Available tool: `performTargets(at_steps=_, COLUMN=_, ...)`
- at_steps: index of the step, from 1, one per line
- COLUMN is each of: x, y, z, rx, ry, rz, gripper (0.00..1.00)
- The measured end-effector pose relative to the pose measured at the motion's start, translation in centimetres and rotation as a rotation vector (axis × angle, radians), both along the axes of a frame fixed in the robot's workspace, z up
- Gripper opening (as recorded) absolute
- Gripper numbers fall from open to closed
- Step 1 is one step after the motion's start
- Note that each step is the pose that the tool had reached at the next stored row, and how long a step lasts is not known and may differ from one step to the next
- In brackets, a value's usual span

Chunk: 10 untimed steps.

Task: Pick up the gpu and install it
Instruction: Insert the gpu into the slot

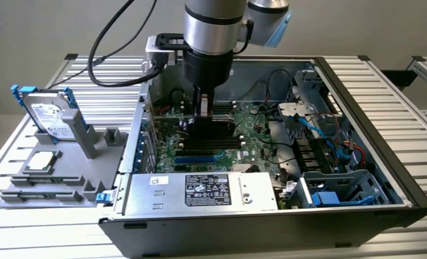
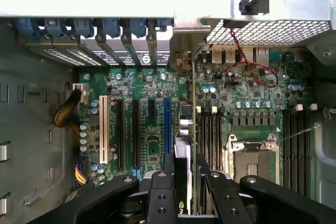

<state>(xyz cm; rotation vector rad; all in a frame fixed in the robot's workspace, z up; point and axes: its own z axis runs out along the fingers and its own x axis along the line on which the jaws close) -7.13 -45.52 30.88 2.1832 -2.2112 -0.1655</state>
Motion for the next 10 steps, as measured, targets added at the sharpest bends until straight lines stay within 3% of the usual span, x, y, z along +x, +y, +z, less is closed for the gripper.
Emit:
performTargets(at_steps=3, x=0.09, y=0.0, z=0.01, rx=-0.0181, ry=0.0203, rz=0.003, gripper=0.27)
performTargets(at_steps=5, x=0.15, y=0.0, z=0.01, rx=-0.0296, ry=0.037, rz=0.006, gripper=0.27)
performTargets(at_steps=8, x=0.31, y=0.01, z=0.01, rx=-0.0463, ry=0.0489, rz=0.007, gripper=0.27)
performTargets(at_steps=10, x=0.42, y=0.06, z=0.0, rx=-0.0663, ry=0.0536, rz=0.006, gripper=0.27)
